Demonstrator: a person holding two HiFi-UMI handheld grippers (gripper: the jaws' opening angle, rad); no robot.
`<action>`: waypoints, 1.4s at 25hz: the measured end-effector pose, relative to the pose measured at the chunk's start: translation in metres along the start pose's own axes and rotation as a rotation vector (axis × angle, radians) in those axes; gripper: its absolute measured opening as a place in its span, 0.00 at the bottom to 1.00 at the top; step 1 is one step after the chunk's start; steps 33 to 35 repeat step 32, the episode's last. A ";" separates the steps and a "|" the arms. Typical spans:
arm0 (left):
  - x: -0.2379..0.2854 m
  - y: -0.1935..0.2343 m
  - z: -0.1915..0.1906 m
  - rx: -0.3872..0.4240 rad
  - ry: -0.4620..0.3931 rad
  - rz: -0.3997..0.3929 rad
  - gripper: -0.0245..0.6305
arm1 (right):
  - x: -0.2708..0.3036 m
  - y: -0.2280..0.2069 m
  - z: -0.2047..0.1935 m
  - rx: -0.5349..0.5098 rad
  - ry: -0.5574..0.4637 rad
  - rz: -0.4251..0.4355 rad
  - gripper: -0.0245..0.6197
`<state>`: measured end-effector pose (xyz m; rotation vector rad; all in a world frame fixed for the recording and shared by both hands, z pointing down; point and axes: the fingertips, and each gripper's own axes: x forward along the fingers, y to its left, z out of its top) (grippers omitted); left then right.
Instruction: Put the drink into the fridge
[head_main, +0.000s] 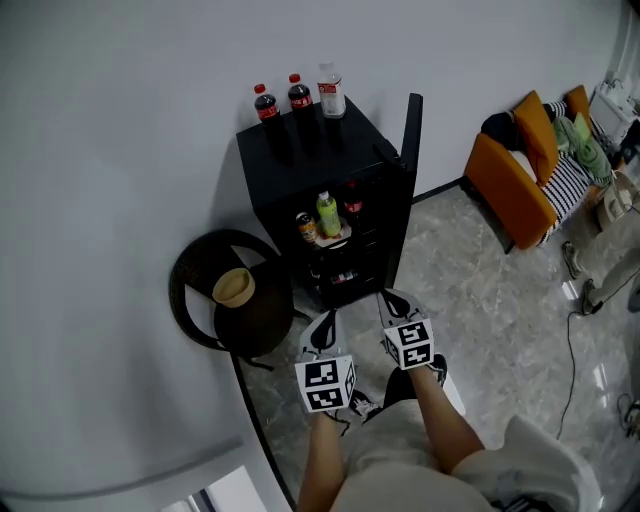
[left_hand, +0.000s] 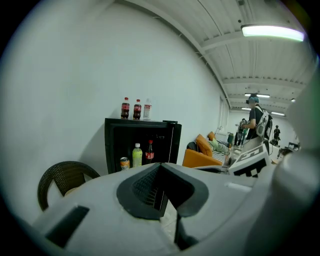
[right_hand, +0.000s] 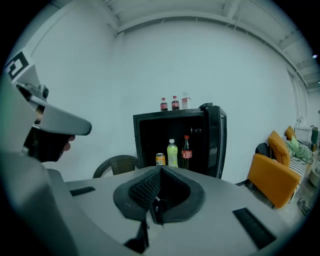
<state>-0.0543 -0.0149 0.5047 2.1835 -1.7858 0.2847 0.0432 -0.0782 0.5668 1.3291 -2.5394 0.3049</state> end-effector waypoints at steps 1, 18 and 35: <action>-0.002 0.001 0.001 -0.005 -0.004 0.007 0.05 | -0.001 0.002 0.001 0.018 -0.004 0.008 0.05; -0.021 -0.006 -0.005 0.038 0.008 -0.017 0.05 | 0.005 -0.011 0.008 0.008 0.030 0.019 0.05; -0.013 0.022 0.009 0.017 0.002 -0.047 0.05 | 0.026 0.001 0.038 -0.009 0.042 0.007 0.05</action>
